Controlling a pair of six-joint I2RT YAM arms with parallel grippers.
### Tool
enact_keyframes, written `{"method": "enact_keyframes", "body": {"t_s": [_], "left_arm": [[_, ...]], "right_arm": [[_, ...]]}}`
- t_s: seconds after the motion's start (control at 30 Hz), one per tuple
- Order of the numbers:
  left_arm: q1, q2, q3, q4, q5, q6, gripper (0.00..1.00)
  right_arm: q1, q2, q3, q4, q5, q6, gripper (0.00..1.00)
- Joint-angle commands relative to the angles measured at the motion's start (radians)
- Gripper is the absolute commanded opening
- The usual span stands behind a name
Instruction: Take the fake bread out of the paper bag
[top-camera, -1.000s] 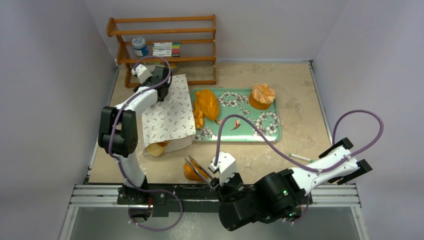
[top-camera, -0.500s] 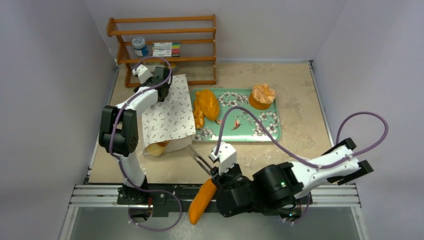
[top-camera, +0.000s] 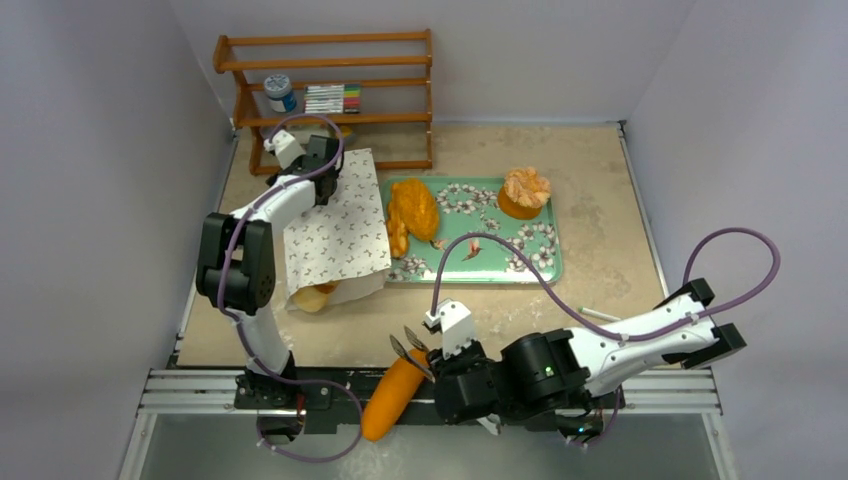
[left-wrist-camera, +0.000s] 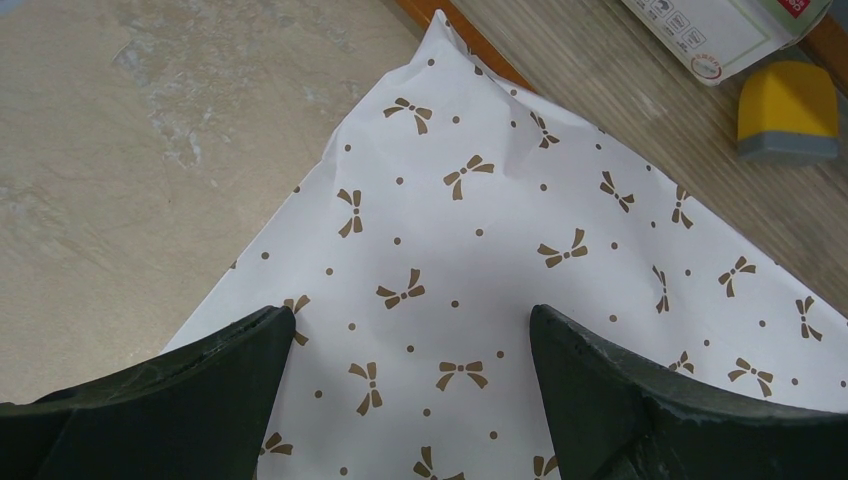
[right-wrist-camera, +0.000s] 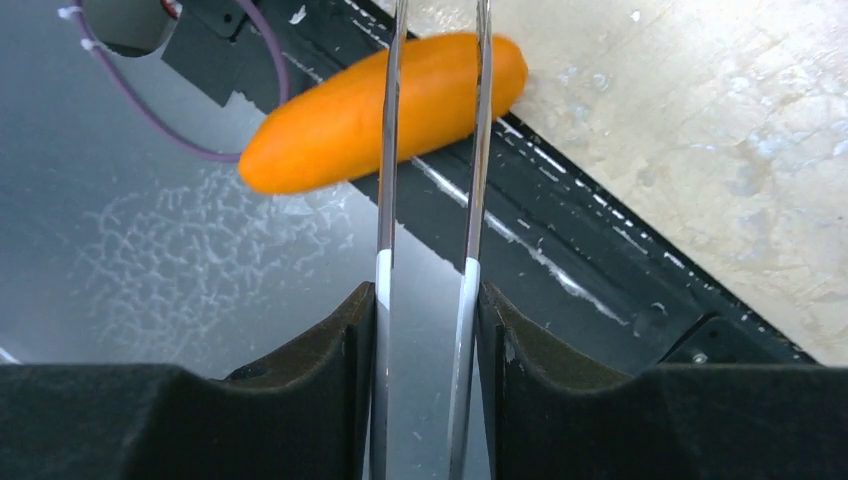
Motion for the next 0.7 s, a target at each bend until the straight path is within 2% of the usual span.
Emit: {"method": "enact_keyframes", "body": {"t_s": [0.0, 0.17, 0.4, 0.67], "left_arm": [[-0.003, -0.054, -0.008, 0.028, -0.012, 0.026, 0.89], [-0.003, -0.058, -0.008, 0.034, -0.007, 0.029, 0.89], [-0.003, -0.059, -0.014, 0.045, 0.004, 0.030, 0.89], [-0.002, -0.052, -0.035, 0.068, 0.020, 0.018, 0.89]], "right_arm": [[0.003, -0.013, 0.021, -0.006, -0.061, 0.095, 0.40], [0.003, -0.006, 0.030, -0.015, -0.094, 0.117, 0.40], [0.003, -0.054, -0.044, 0.008, -0.185, 0.156, 0.41], [-0.079, -0.113, -0.163, 0.165, -0.226, 0.136, 0.42]]}}
